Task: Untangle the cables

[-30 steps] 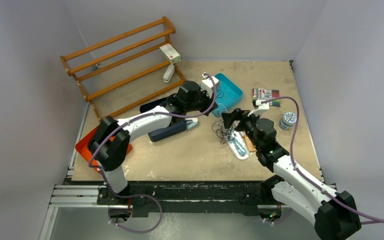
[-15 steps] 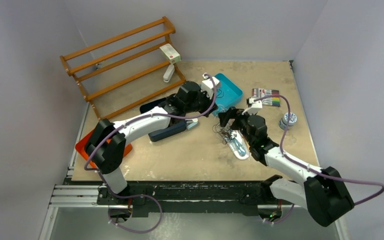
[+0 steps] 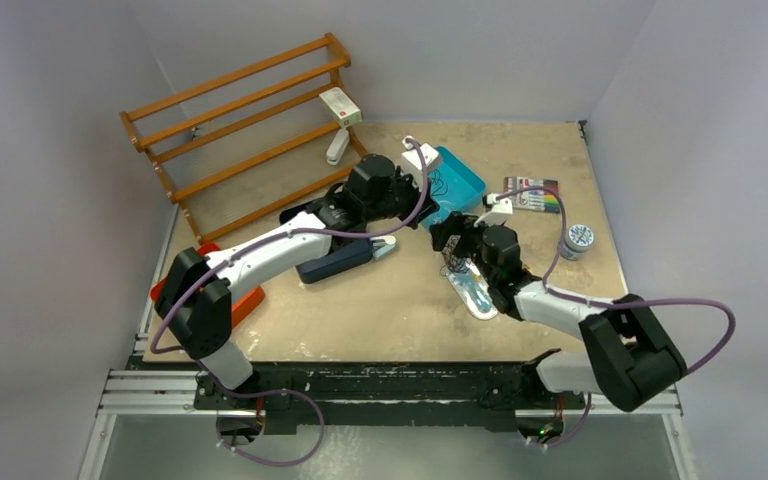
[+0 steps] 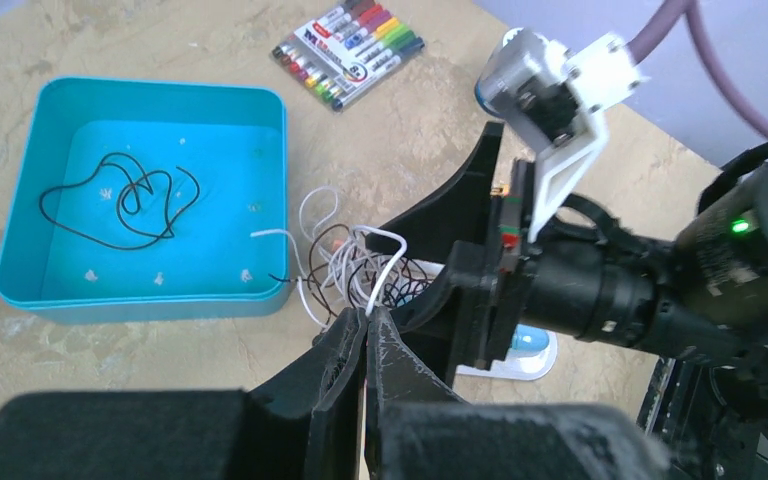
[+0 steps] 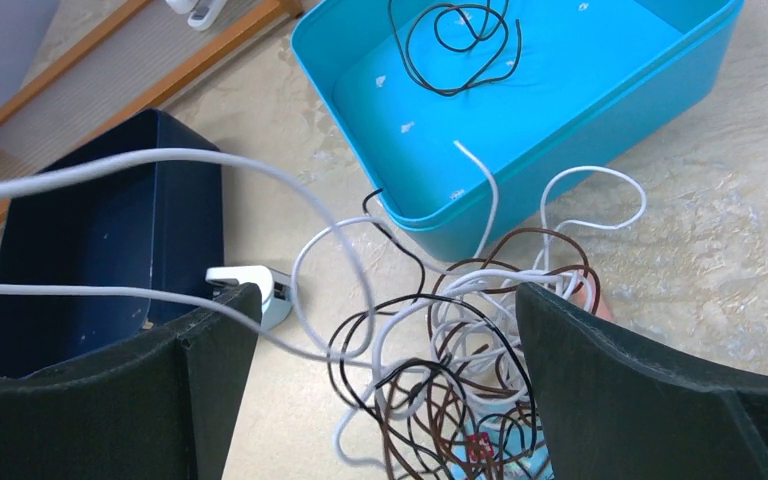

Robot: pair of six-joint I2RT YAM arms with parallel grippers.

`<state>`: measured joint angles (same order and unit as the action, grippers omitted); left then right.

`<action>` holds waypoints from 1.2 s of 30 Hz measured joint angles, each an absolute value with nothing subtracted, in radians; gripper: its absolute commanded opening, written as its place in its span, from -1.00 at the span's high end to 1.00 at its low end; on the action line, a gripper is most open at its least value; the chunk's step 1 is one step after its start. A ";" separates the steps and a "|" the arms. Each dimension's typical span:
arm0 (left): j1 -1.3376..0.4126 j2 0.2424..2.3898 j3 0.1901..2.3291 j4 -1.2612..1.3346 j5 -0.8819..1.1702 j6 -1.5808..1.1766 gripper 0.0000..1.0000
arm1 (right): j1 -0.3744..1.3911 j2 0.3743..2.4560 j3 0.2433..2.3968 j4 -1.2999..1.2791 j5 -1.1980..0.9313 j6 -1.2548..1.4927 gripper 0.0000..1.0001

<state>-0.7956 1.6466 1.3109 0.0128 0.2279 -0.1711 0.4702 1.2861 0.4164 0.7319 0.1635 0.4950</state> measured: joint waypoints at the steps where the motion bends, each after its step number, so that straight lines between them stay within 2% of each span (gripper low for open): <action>1: -0.796 1.643 1.316 0.007 0.228 -0.171 1.00 | 0.470 1.299 0.418 0.741 0.162 0.495 -0.95; 14: -0.796 1.570 1.459 -0.110 0.204 -0.166 1.00 | 0.470 1.484 0.426 0.830 0.138 0.513 -0.89; 23: -0.796 1.489 1.571 -0.213 0.106 -0.144 1.00 | 0.470 1.534 0.426 0.846 0.143 0.544 -0.80; 36: -0.796 1.414 1.707 -0.333 -0.079 -0.085 1.00 | 0.470 1.565 0.426 0.824 0.176 0.575 -0.81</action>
<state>-0.7956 1.4136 1.7065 -0.3328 -0.0788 -0.0849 0.4702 1.5646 0.4263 0.8238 0.1757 0.5755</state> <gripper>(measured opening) 0.008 0.906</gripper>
